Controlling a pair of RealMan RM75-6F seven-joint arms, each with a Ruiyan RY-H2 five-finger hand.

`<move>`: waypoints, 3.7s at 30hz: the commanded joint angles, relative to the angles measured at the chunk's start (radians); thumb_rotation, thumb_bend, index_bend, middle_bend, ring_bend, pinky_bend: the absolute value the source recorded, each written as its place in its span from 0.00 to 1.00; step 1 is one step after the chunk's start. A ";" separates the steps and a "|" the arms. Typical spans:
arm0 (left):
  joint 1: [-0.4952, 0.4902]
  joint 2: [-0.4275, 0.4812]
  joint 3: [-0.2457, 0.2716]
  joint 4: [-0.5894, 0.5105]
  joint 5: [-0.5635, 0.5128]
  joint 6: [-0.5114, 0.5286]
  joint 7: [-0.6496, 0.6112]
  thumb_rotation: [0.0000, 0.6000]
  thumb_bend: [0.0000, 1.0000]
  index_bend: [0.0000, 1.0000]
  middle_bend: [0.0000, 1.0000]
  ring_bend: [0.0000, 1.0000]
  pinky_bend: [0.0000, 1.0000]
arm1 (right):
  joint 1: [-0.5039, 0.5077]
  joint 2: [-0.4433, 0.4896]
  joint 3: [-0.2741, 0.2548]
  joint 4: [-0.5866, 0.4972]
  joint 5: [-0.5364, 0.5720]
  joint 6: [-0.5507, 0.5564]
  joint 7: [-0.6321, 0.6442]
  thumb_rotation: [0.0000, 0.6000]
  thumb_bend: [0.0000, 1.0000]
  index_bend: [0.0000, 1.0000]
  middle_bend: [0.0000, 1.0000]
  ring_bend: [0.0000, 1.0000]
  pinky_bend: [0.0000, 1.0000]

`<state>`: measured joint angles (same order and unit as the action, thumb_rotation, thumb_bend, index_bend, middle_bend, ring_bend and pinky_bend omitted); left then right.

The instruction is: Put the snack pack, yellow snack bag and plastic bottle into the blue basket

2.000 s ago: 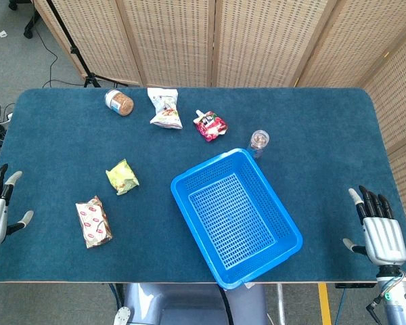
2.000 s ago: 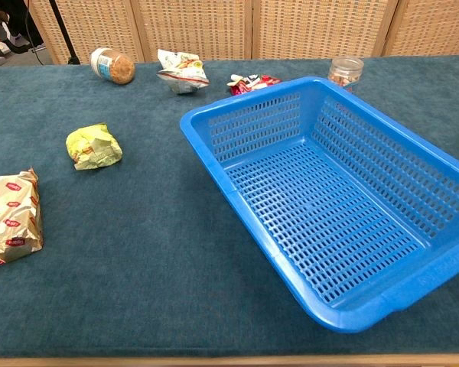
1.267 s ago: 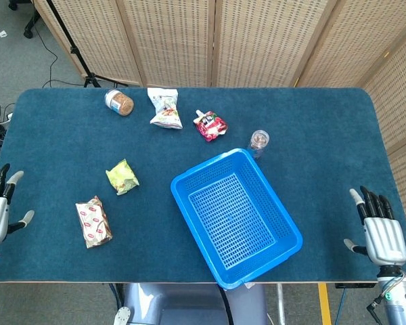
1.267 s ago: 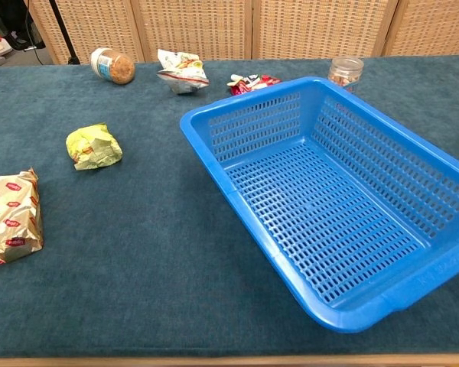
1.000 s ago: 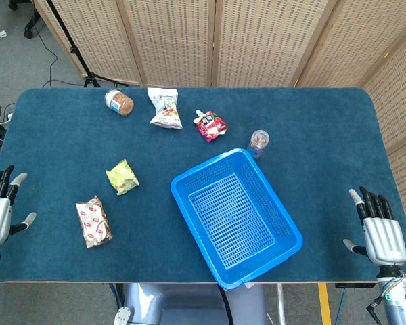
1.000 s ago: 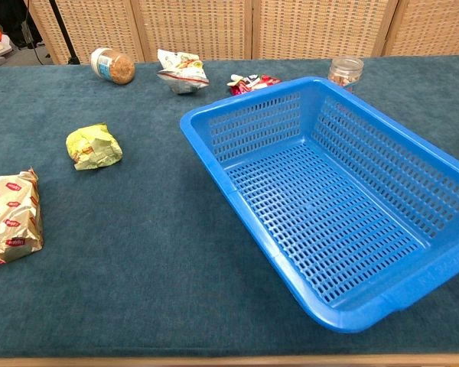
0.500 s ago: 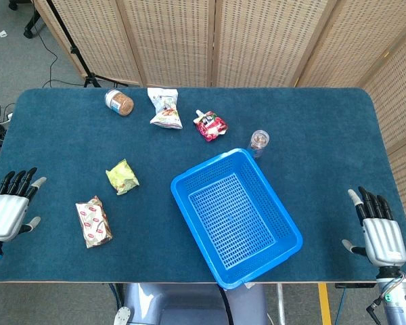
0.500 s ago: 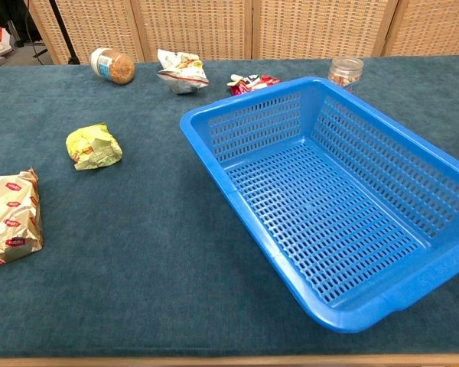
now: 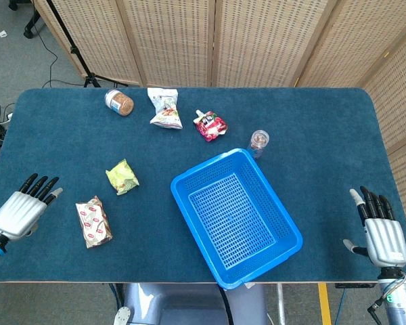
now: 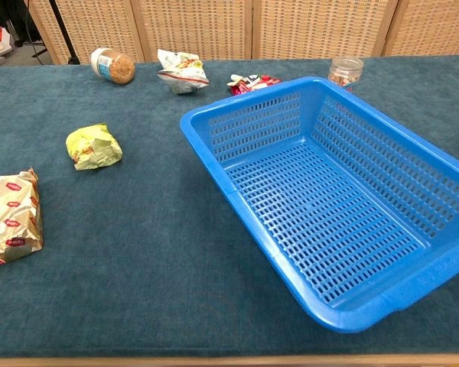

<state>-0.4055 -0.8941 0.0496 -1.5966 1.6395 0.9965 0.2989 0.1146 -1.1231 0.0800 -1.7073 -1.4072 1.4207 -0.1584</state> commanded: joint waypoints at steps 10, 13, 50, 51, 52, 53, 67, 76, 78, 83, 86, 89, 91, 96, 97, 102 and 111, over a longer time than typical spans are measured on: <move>-0.045 -0.140 0.015 0.080 -0.008 -0.079 0.091 1.00 0.04 0.04 0.00 0.00 0.00 | 0.002 -0.006 0.000 0.002 -0.001 -0.004 -0.006 1.00 0.10 0.00 0.00 0.00 0.02; -0.054 -0.179 0.007 0.100 -0.019 -0.085 0.096 1.00 0.03 0.00 0.00 0.00 0.00 | 0.002 -0.006 0.001 0.003 0.000 -0.003 -0.003 1.00 0.10 0.00 0.00 0.00 0.02; -0.109 -0.414 0.035 0.214 -0.043 -0.086 0.157 1.00 0.15 0.36 0.09 0.16 0.22 | -0.002 0.002 0.005 0.008 -0.004 0.003 0.030 1.00 0.10 0.00 0.00 0.00 0.02; -0.105 -0.418 0.034 0.219 -0.041 -0.074 0.153 1.00 0.16 0.40 0.12 0.18 0.24 | -0.002 0.003 0.005 0.007 -0.004 0.003 0.030 1.00 0.10 0.00 0.00 0.00 0.02; -0.101 -0.423 0.032 0.225 -0.037 -0.057 0.148 1.00 0.17 0.43 0.14 0.20 0.25 | -0.003 0.003 0.005 0.007 -0.003 0.003 0.030 1.00 0.10 0.00 0.00 0.00 0.02; -0.096 -0.428 0.030 0.233 -0.031 -0.037 0.141 1.00 0.18 0.48 0.17 0.22 0.27 | -0.003 0.003 0.005 0.007 -0.003 0.003 0.030 1.00 0.10 0.00 0.00 0.00 0.02; -0.068 -0.435 0.023 0.298 0.012 0.101 0.090 1.00 0.22 0.67 0.24 0.27 0.30 | -0.002 0.002 0.005 0.003 -0.001 0.001 0.024 1.00 0.10 0.00 0.00 0.00 0.02; -0.117 -0.301 -0.028 0.159 0.008 0.116 -0.004 1.00 0.23 0.67 0.24 0.27 0.30 | 0.002 -0.001 0.006 0.009 0.007 -0.011 0.026 1.00 0.10 0.00 0.00 0.00 0.02; -0.131 -0.274 -0.050 0.127 0.001 0.121 -0.007 1.00 0.23 0.67 0.24 0.27 0.30 | 0.003 -0.003 0.006 0.010 0.008 -0.015 0.026 1.00 0.10 0.00 0.00 0.00 0.02; -0.171 -0.243 -0.108 0.052 -0.037 0.104 -0.004 1.00 0.22 0.67 0.24 0.27 0.30 | 0.005 -0.002 0.004 0.007 0.004 -0.017 0.031 1.00 0.10 0.00 0.00 0.00 0.02; -0.209 -0.245 -0.148 0.007 -0.061 0.080 0.037 1.00 0.22 0.67 0.24 0.27 0.30 | 0.002 0.004 0.006 0.006 0.003 -0.011 0.045 1.00 0.10 0.00 0.00 0.00 0.02; -0.245 -0.259 -0.181 -0.027 -0.082 0.054 0.077 1.00 0.23 0.67 0.24 0.27 0.30 | -0.001 0.010 0.011 0.009 0.007 -0.007 0.066 1.00 0.10 0.00 0.00 0.00 0.02; -0.278 -0.275 -0.209 -0.055 -0.112 0.024 0.115 1.00 0.23 0.67 0.24 0.27 0.30 | -0.003 0.015 0.014 0.015 0.012 -0.009 0.087 1.00 0.10 0.00 0.00 0.00 0.02; -0.360 -0.322 -0.273 -0.100 -0.184 -0.042 0.202 1.00 0.22 0.67 0.24 0.27 0.30 | -0.002 0.022 0.019 0.028 0.026 -0.020 0.121 1.00 0.10 0.00 0.00 0.00 0.02; -0.383 -0.341 -0.289 -0.106 -0.207 -0.060 0.225 1.00 0.22 0.67 0.24 0.27 0.30 | -0.001 0.023 0.020 0.032 0.028 -0.023 0.129 1.00 0.10 0.00 0.00 0.00 0.02; -0.482 -0.426 -0.337 -0.105 -0.307 -0.127 0.320 1.00 0.22 0.67 0.24 0.27 0.30 | 0.002 0.025 0.022 0.045 0.035 -0.038 0.159 1.00 0.10 0.00 0.00 0.00 0.02; -0.647 -0.640 -0.367 -0.020 -0.473 -0.163 0.485 1.00 0.21 0.67 0.24 0.27 0.30 | 0.004 0.024 0.034 0.083 0.061 -0.055 0.207 1.00 0.10 0.00 0.00 0.00 0.02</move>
<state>-1.0127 -1.4828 -0.3095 -1.6484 1.2080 0.8382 0.7512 0.1183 -1.0971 0.1109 -1.6300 -1.3507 1.3680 0.0443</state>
